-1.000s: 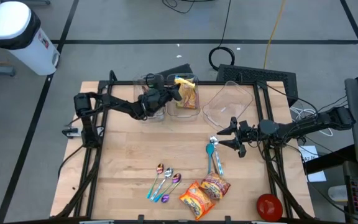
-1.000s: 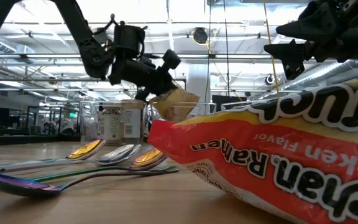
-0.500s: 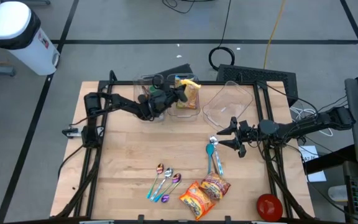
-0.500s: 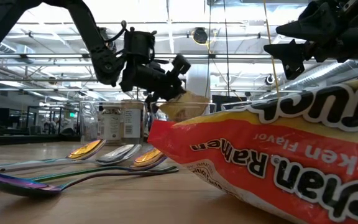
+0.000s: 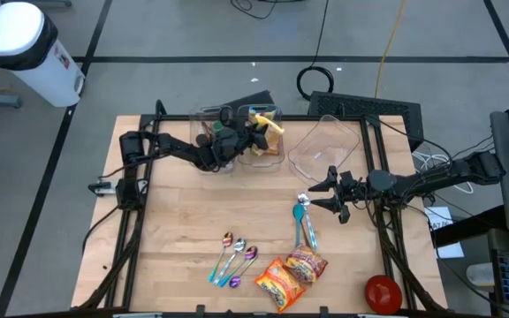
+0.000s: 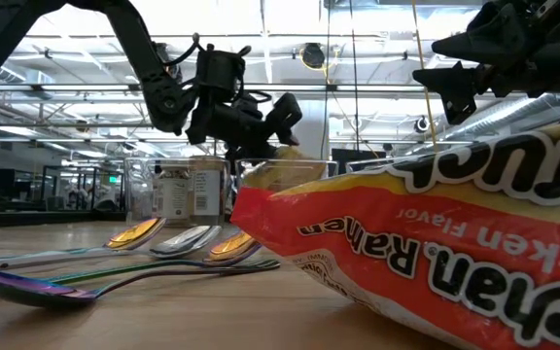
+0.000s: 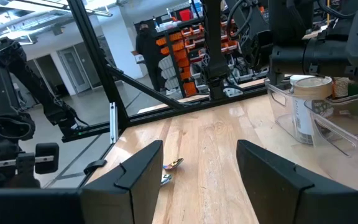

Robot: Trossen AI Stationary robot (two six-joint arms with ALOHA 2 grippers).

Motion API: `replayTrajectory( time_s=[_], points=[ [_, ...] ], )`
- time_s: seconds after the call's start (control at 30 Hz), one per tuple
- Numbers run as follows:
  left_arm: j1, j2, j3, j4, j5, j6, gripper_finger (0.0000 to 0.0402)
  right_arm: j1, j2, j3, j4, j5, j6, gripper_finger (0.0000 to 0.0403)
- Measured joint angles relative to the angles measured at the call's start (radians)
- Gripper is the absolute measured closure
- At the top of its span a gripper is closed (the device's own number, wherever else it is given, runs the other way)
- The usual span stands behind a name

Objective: Pick & Place Food Item
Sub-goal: Put the yellow noodle pack into the middle transparent bin, then put the right blue spoon into the right transparent bin

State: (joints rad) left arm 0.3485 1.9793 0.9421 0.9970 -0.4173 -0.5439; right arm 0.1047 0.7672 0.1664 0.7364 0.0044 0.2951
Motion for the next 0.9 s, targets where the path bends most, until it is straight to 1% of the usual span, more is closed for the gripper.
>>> replayTrajectory(
  time_s=[0.17,0.27,0.33,0.4,0.63,0.77,0.83,0.9],
  points=[
    [0.003,0.0,0.005,0.0,0.004,0.092,0.0158,0.0,0.0,0.0,0.0,0.0,0.0,0.0206],
    [0.007,0.0,0.026,-0.002,0.02,0.155,0.0131,0.0,0.0,0.0,0.0,0.0,0.0,0.0206],
    [0.007,0.0,0.047,-0.021,0.021,0.198,0.0121,0.0,0.0,0.0,0.0,0.0,0.0,0.0206],
    [0.009,-0.002,0.08,-0.073,0.021,0.239,0.0116,0.0,0.0,0.0,0.0,0.0,0.0,0.0206],
    [0.011,-0.029,0.264,-0.46,0.02,0.379,0.0123,0.0,0.0,0.0,-0.009,-0.001,0.0,0.0206],
    [0.003,-0.034,0.373,-0.635,0.02,0.484,0.0123,0.0,0.0,0.0,-0.008,-0.001,0.0,0.0206],
    [-0.007,-0.042,0.427,-0.706,0.02,0.51,0.0123,0.0,0.0,0.0,-0.008,-0.001,0.0,0.0206],
    [-0.022,-0.062,0.474,-0.813,0.023,0.521,0.0123,0.0,0.0,0.0,-0.008,-0.001,0.0,0.0206]
  ],
)
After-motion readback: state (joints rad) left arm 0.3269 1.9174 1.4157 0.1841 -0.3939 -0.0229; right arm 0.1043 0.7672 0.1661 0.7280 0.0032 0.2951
